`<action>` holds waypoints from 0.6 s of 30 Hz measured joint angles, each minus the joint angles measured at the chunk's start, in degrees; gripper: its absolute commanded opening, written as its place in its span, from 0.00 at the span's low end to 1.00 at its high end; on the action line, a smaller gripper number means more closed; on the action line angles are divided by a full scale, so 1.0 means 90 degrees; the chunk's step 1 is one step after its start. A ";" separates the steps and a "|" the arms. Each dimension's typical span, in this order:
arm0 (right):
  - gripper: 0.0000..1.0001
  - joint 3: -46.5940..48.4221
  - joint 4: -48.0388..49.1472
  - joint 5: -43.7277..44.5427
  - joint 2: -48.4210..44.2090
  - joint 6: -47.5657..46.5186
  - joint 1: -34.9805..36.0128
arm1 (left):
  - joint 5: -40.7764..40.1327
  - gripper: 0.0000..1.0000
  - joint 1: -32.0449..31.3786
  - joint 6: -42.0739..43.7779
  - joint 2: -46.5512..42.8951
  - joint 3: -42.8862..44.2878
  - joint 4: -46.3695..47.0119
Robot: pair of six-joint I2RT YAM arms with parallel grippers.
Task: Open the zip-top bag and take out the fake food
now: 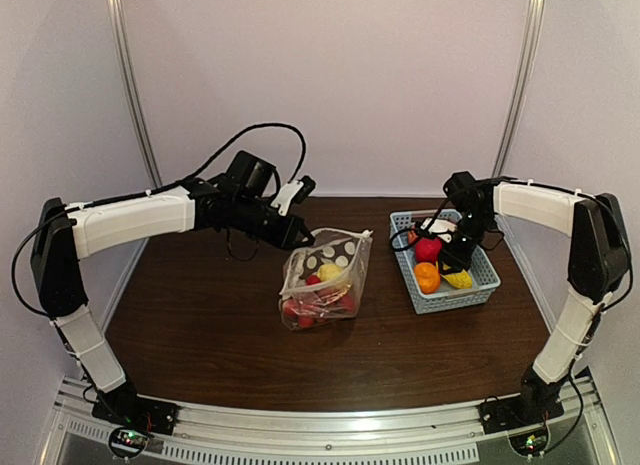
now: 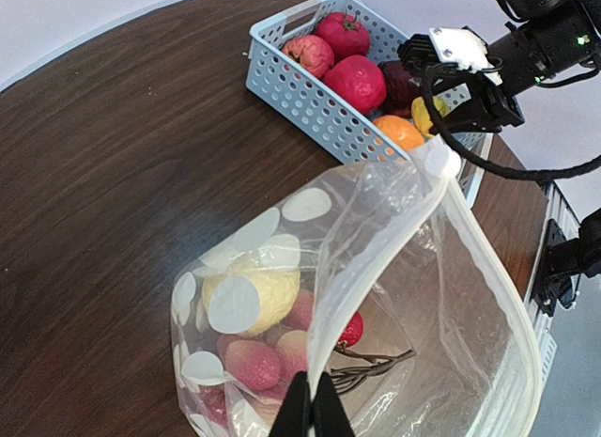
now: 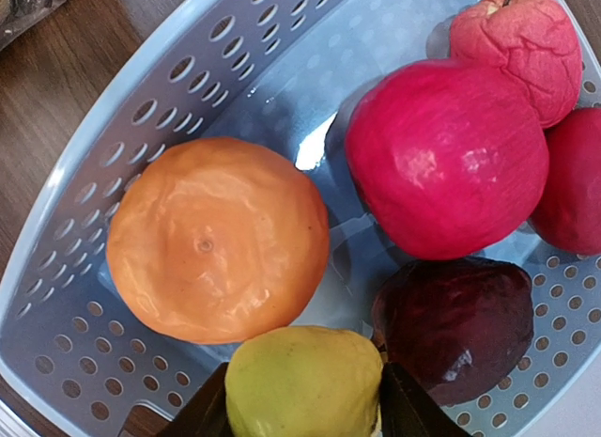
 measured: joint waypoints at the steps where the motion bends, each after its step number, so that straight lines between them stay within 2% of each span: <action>1: 0.58 0.0000 0.0002 0.0002 0.0000 0.0017 -0.0005 | 0.0017 0.00 0.0000 0.0000 0.0000 0.0000 0.0000; 4: 0.67 0.0015 -0.0022 -0.0002 0.0000 0.0046 -0.0007 | 0.0056 0.00 0.0000 0.0000 0.0000 0.0000 0.0000; 6: 0.69 0.0032 -0.0061 -0.0024 -0.0002 0.0102 -0.0007 | 0.0053 0.00 0.0000 -0.0002 0.0002 0.0002 -0.0002; 13: 0.64 0.0639 -0.0461 -0.0403 -0.0243 0.0219 0.0078 | 0.0092 0.00 0.0000 -0.0005 0.0022 0.0002 0.0000; 18: 0.60 0.1168 -0.0454 -0.0712 -0.0867 0.0204 0.0731 | 0.0228 0.00 0.0000 -0.0007 0.0092 0.0027 0.0000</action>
